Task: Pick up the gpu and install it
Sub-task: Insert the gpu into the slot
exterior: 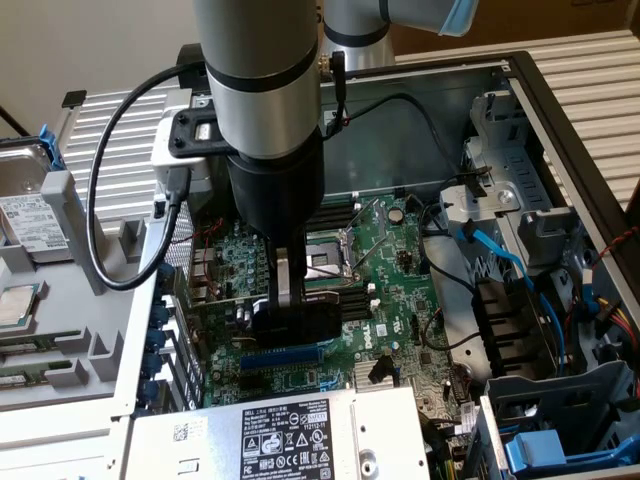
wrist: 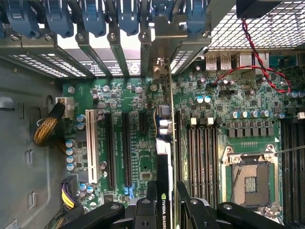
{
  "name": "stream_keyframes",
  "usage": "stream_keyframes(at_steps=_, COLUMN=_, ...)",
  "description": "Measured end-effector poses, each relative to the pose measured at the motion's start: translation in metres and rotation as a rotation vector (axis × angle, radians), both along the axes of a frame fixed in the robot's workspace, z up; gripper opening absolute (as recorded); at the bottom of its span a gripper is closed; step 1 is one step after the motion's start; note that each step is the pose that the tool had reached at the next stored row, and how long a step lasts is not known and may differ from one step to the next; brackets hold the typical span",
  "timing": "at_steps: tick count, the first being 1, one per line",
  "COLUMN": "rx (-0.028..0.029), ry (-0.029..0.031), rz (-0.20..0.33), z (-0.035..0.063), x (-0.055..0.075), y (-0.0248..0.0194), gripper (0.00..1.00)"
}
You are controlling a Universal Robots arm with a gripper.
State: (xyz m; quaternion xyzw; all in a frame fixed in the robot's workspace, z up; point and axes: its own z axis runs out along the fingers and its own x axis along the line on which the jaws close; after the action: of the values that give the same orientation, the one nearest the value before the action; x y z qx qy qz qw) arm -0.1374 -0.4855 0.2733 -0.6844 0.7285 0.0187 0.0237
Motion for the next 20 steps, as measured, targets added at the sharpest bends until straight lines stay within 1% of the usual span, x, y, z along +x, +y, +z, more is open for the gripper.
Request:
stream_keyframes(at_steps=4, rx=0.0000, ry=0.0000, rz=-0.004, z=0.0000, x=0.0000, y=0.0000, gripper=0.26)
stream_keyframes(at_steps=12, rx=0.0000, ry=0.0000, rz=-0.034, z=0.0000, x=-0.0005, y=-0.0003, gripper=0.26)
stream_keyframes(at_steps=20, rx=0.0003, ry=-0.0006, rz=-0.052, z=-0.0003, x=-0.0040, y=-0.0003, gripper=0.26)
